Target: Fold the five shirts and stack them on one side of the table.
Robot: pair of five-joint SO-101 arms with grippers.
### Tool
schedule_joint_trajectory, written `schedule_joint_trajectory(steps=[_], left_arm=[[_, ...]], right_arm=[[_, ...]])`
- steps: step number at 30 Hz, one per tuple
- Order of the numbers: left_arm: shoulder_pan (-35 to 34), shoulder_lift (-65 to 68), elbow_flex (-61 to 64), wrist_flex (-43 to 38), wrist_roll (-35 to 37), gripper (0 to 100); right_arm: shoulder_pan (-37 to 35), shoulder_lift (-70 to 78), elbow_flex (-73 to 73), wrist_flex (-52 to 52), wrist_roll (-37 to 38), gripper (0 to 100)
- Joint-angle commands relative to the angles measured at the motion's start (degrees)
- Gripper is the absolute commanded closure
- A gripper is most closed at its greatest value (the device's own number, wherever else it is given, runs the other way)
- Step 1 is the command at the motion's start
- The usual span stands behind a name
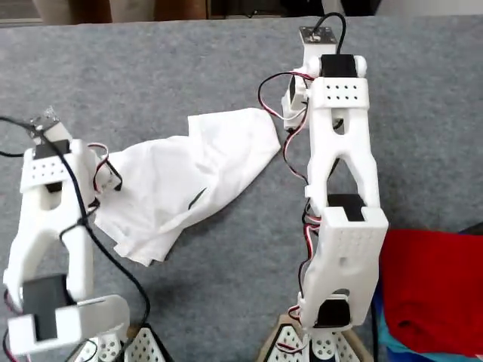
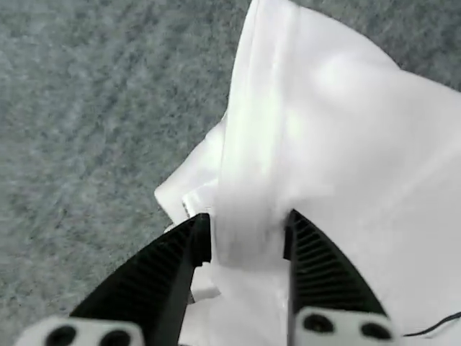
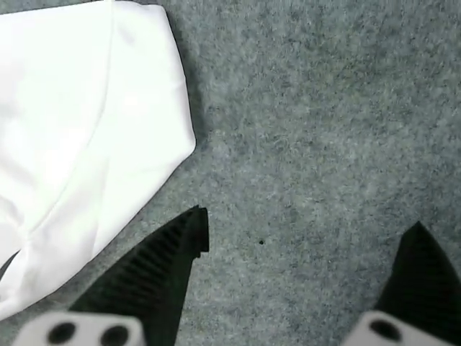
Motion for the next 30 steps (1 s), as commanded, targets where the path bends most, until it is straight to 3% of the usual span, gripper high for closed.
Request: schedule_joint_trajectory(steps=[1, 7, 11, 20, 24, 30], left_arm=[[0.62, 3.56, -6.95, -1.05, 0.26, 88], [0.53, 7.25, -11.52, -0.97, 0.53, 88], [0.53, 7.69, -13.19, -0.97, -0.79, 99], [0.62, 7.34, -14.15, -0.88, 0.62, 98], [0.62, 7.25, -22.33, 5.80, 0.62, 98], [3.87, 7.25, -51.25, 22.42, 0.26, 98]], right_arm=[[0.66, -0.22, -0.48, -1.49, 0.26, 59.8], [0.66, -0.22, -0.48, -1.05, 0.18, 59.8], [0.66, -0.40, -0.04, -0.70, 0.18, 59.8], [0.66, -0.31, -0.04, 0.62, 0.18, 59.8], [0.66, -0.48, -0.57, 1.23, 0.18, 59.8], [0.75, -0.57, -4.00, 5.71, 0.18, 59.8]])
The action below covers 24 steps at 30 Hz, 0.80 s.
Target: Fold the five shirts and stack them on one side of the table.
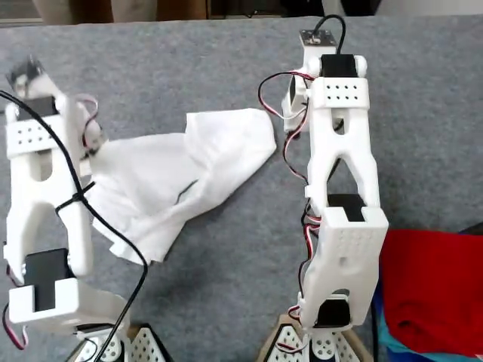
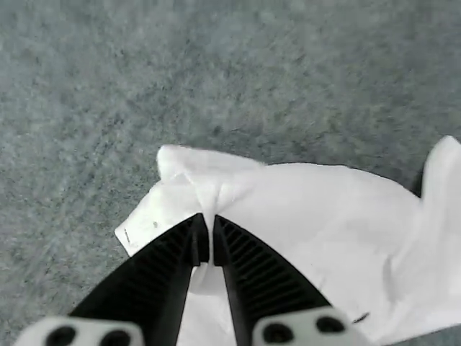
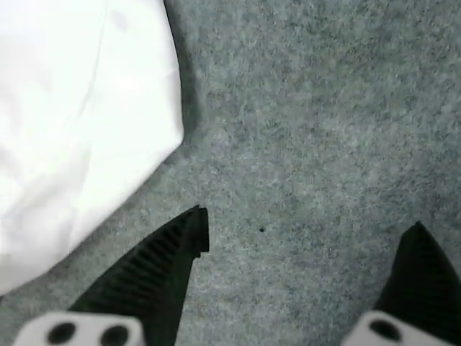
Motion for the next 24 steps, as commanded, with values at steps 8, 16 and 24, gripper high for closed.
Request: schedule_joint_trajectory(steps=[8, 16, 24], left_arm=[[16.00, -1.10, -44.48, 18.46, 0.09, 98], [30.95, -9.19, -55.91, 18.37, -0.09, 98], [44.40, -12.26, -56.26, 18.37, -3.78, 98]], right_arm=[[4.88, -4.62, -6.90, 3.08, 0.26, 59.8], [12.09, -14.20, -6.99, 2.90, 0.62, 59.8], [18.33, -19.30, -6.99, 2.90, 0.70, 59.8]])
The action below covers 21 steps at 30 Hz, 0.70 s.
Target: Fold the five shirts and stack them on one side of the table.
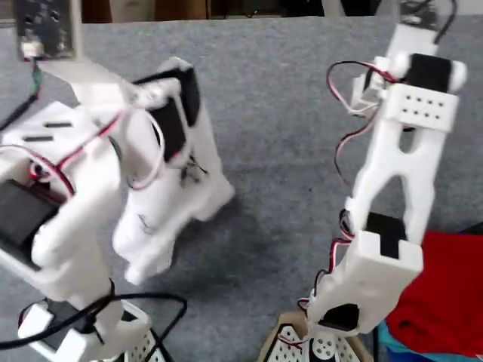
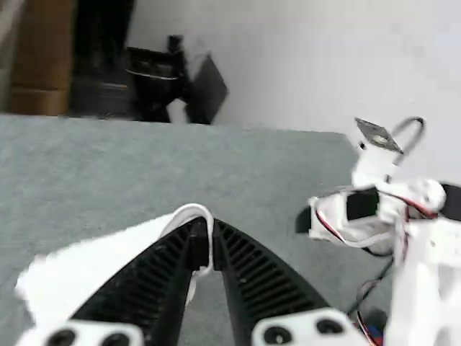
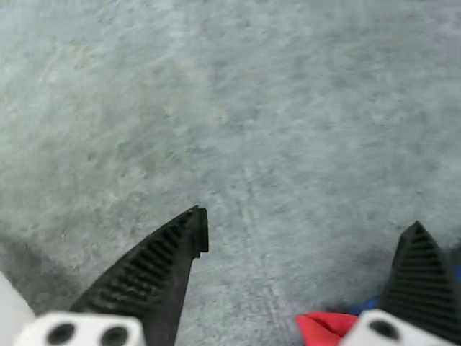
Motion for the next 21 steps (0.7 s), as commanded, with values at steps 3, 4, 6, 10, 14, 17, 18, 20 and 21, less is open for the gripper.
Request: schedule_joint_trajectory(steps=[3, 4, 6, 10, 14, 17, 18, 20, 21], left_arm=[[5.19, -1.27, 6.77, 0.62, -1.05, 98], [5.71, -1.27, 9.05, 0.62, -1.14, 98], [6.15, -1.27, 13.54, 0.62, -1.14, 98], [5.63, -0.84, 19.69, 0.62, -1.32, 98], [5.89, -0.75, 27.08, 0.62, -1.32, 98], [5.98, -0.75, 34.29, 0.62, -1.32, 98], [6.07, -0.75, 36.75, 0.62, -1.41, 98], [6.59, -1.19, 41.76, 0.62, -4.92, 96], [7.21, -1.27, 43.96, 0.62, -7.65, 93]], right_arm=[[2.33, -5.41, -3.30, 0.97, 0.70, 59.8], [2.59, -5.41, -3.30, 0.97, 0.70, 59.8], [2.86, -5.32, -3.30, 0.97, 0.70, 59.8], [3.74, -5.05, -3.30, 0.97, 0.70, 59.8], [4.35, -5.05, -3.12, 0.97, 0.79, 59.8], [4.44, -4.97, -3.30, 0.97, 1.23, 59.8], [4.26, -4.97, -3.30, 0.97, 1.93, 59.8], [4.00, -4.97, -3.30, 0.97, 3.08, 59.8], [3.91, -4.97, -3.30, 0.97, 3.16, 59.8]])
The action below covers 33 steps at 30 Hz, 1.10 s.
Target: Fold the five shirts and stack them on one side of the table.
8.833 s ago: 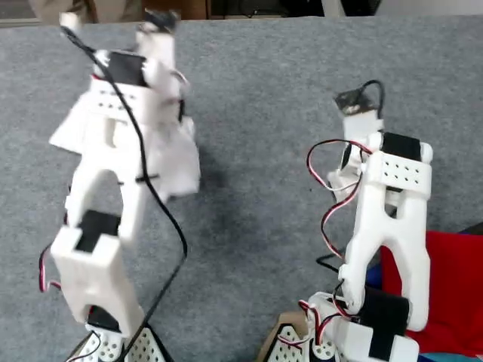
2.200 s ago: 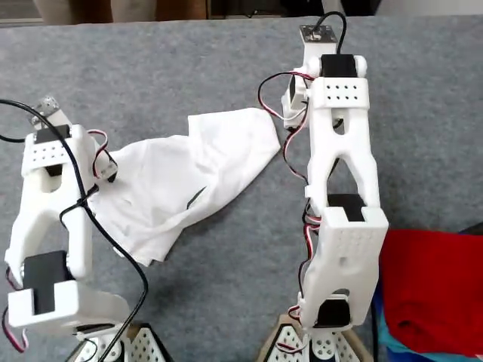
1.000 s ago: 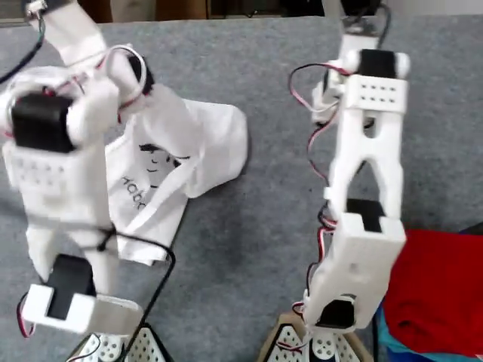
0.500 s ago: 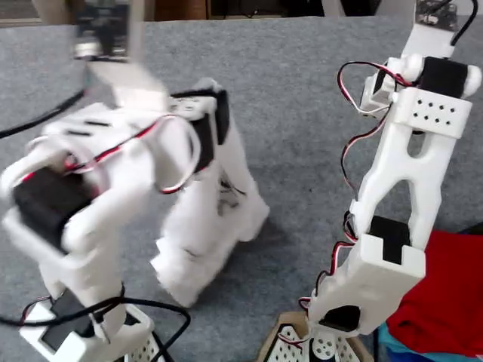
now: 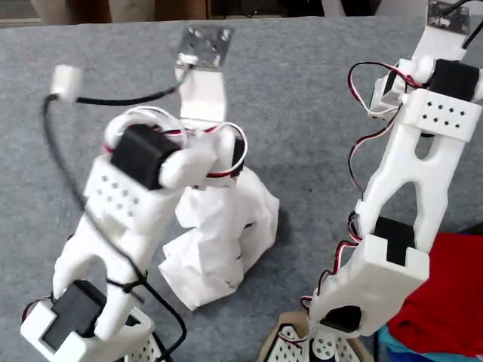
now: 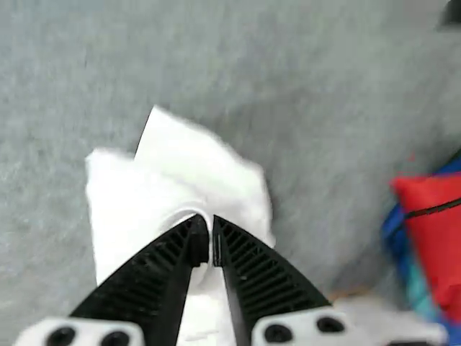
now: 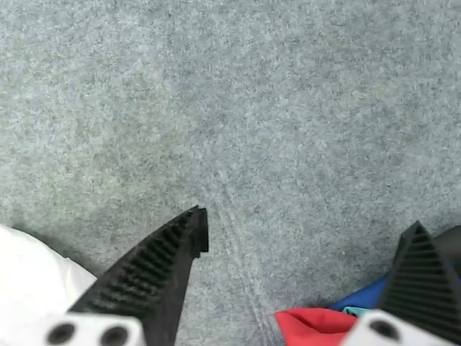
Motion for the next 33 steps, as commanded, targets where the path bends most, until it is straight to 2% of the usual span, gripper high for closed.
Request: schedule_joint_trajectory(steps=[1, 6, 10, 13, 17, 23, 28, 31, 33], left_arm=[[1.76, -1.27, 7.21, 0.62, -6.95, 89], [1.67, -6.20, 11.96, 0.62, -5.54, 69], [-0.79, -11.12, 11.60, 0.62, -5.80, 68], [-6.77, -14.46, 11.16, 0.62, -5.80, 68], [-19.52, -20.00, 10.37, 0.62, -5.80, 68], [-45.80, -28.00, 10.73, 0.62, -7.30, 68], [-67.08, -29.49, 14.59, 0.62, -10.81, 68], [-75.34, -28.97, 19.08, 0.62, -13.27, 68], [-79.12, -28.88, 22.24, 0.62, -15.03, 68]], right_arm=[[0.31, -3.82, -3.30, 0.88, 1.14, 59.8], [0.31, -3.74, -2.95, 0.62, 1.14, 59.8], [-0.31, -3.74, -2.95, 0.79, 1.14, 59.8], [-3.82, -4.18, -2.15, 1.05, 1.14, 59.8], [-11.91, -5.05, -0.57, 1.23, 1.05, 59.8], [-30.29, -10.24, 4.44, 1.23, 0.00, 59.8], [-46.81, -10.68, 10.68, 1.05, -10.02, 59.8], [-52.09, -6.20, 14.90, 0.97, -15.12, 59.8], [-53.05, -1.71, 16.48, 0.97, -17.76, 59.8]])
